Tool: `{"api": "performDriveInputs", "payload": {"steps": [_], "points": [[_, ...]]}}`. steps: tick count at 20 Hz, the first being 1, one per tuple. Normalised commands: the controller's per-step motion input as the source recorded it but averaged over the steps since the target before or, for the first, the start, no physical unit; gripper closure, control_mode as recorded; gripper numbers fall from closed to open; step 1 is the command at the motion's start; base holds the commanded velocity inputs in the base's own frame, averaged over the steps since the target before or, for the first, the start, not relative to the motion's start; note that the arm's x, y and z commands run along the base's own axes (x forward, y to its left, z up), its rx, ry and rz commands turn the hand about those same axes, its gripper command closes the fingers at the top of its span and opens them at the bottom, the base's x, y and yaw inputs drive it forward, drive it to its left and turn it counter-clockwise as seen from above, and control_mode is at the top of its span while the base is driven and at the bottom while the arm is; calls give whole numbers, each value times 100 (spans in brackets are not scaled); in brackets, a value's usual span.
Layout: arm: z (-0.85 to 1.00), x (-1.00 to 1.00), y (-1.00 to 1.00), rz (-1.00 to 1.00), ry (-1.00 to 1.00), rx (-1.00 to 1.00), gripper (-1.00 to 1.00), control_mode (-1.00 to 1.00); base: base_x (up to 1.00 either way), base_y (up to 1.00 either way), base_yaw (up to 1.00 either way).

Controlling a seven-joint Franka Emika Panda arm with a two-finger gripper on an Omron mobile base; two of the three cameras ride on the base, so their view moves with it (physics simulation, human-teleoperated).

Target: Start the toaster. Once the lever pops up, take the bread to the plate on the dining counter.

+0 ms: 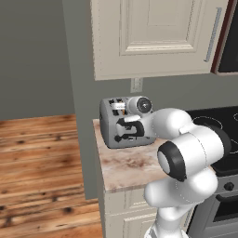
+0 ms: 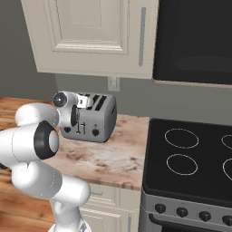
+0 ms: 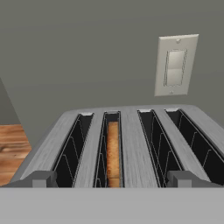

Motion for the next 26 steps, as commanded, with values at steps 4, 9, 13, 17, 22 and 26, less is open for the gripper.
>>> {"api": "performDriveInputs", "payload": {"steps": [4, 9, 13, 17, 22, 26], "points": [[0, 0, 0, 0, 0, 0, -100, -100, 0, 0, 0], [0, 0, 0, 0, 0, 0, -100, -100, 0, 0, 0], [0, 0, 0, 0, 0, 0, -100, -100, 0, 0, 0], [0, 0, 0, 0, 0, 0, -100, -100, 0, 0, 0], [0, 0, 0, 0, 0, 0, -100, -100, 0, 0, 0], [0, 0, 0, 0, 0, 0, -100, -100, 0, 0, 0]]}}
